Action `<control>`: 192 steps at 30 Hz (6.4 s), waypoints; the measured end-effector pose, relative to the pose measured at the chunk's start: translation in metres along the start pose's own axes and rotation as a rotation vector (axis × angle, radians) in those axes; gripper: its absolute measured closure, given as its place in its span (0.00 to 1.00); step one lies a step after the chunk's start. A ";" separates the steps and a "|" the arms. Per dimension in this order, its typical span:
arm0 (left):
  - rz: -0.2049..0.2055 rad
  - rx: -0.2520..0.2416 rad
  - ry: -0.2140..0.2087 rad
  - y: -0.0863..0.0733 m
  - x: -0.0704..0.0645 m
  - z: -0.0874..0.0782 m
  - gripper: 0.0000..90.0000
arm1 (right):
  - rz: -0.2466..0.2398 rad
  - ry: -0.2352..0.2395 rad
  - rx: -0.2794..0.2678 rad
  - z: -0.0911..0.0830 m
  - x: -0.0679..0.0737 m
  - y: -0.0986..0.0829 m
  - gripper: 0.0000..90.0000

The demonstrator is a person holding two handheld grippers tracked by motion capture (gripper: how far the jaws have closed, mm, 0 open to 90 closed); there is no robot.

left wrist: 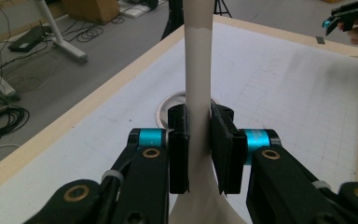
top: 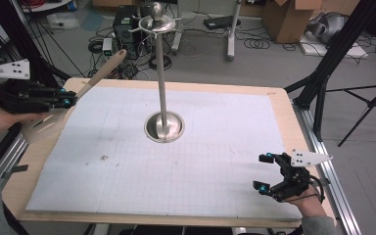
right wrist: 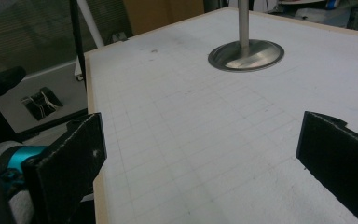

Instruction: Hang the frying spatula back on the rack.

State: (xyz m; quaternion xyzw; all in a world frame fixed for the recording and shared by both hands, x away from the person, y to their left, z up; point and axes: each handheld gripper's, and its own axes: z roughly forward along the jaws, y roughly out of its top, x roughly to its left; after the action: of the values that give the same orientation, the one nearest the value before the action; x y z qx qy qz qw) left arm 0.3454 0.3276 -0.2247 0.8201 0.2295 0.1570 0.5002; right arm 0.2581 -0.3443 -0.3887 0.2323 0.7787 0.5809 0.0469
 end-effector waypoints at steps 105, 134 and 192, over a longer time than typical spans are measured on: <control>-0.007 -0.016 -0.014 0.036 -0.005 0.045 0.86 | -0.033 0.018 0.011 0.003 0.003 0.007 0.01; -0.021 0.026 -0.032 0.037 -0.009 0.077 0.86 | -0.035 0.022 0.007 0.004 0.003 0.009 0.01; -0.020 -0.002 -0.048 0.033 -0.009 0.108 0.85 | -0.033 0.022 0.012 0.004 0.005 0.008 0.01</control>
State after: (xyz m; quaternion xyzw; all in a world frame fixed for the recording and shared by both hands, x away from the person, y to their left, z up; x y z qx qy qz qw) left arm 0.3972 0.2294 -0.2443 0.8207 0.2255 0.1327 0.5079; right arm 0.2576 -0.3373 -0.3813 0.2131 0.7864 0.5779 0.0466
